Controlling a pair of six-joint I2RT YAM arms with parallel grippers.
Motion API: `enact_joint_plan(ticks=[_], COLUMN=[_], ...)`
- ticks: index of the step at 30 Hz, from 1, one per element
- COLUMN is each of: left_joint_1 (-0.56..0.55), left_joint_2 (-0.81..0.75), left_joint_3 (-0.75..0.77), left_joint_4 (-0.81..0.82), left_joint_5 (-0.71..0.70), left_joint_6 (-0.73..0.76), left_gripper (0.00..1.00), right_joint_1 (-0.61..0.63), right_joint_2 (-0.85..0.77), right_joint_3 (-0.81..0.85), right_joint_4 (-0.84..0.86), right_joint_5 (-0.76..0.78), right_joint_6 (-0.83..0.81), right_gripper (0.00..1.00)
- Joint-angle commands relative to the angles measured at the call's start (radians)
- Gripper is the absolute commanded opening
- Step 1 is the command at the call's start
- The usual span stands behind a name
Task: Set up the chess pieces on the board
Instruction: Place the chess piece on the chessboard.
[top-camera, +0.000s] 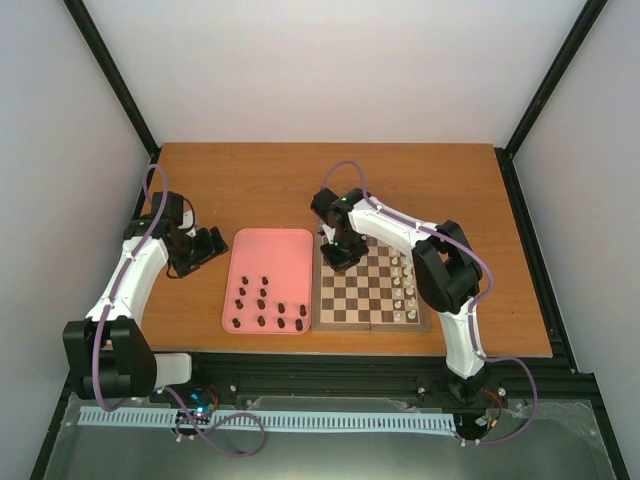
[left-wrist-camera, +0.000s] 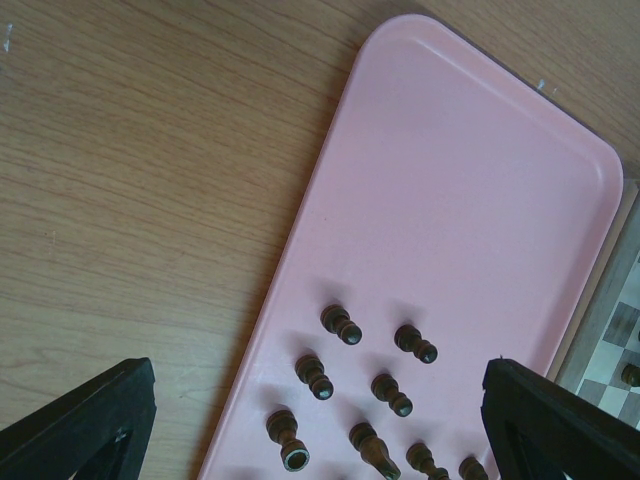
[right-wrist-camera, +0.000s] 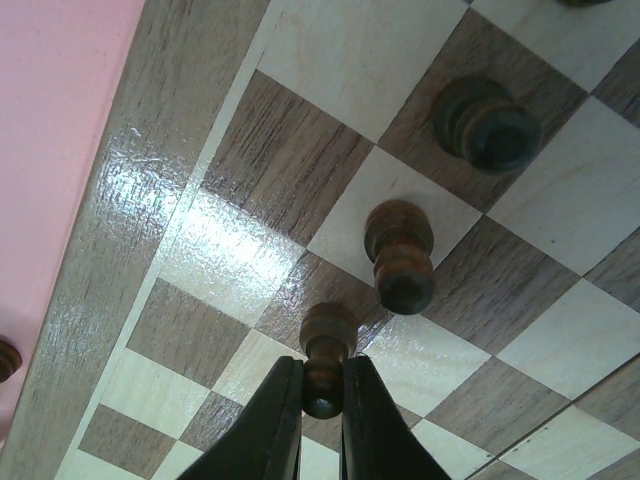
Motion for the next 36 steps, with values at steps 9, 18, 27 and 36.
enact_joint_plan(ticks=[9,18,27,36], left_joint_1=[0.004,0.004,0.004,0.004], left_joint_2=[0.005,0.004,0.006,0.005], left_joint_3=[0.02,0.02,0.022,0.021], left_joint_4=[0.005,0.006,0.006,0.004], left_joint_5=[-0.002,-0.002,0.0,-0.002], left_joint_6=[0.006,0.005,0.006,0.005], left_gripper=[1.0,1.0,1.0,1.0], right_joint_1=[-0.003,-0.003,-0.003,-0.003], right_joint_2=[0.024,0.028,0.0,-0.048], right_joint_3=[0.013,0.022,0.019,0.035], right_joint_4=[0.021,0.019,0.016,-0.011], right_joint_5=[0.018,0.021,0.017,0.001], right_joint_6=[-0.001,0.001,-0.002,-0.004], right_gripper=[0.04,0.04,0.13,0.25])
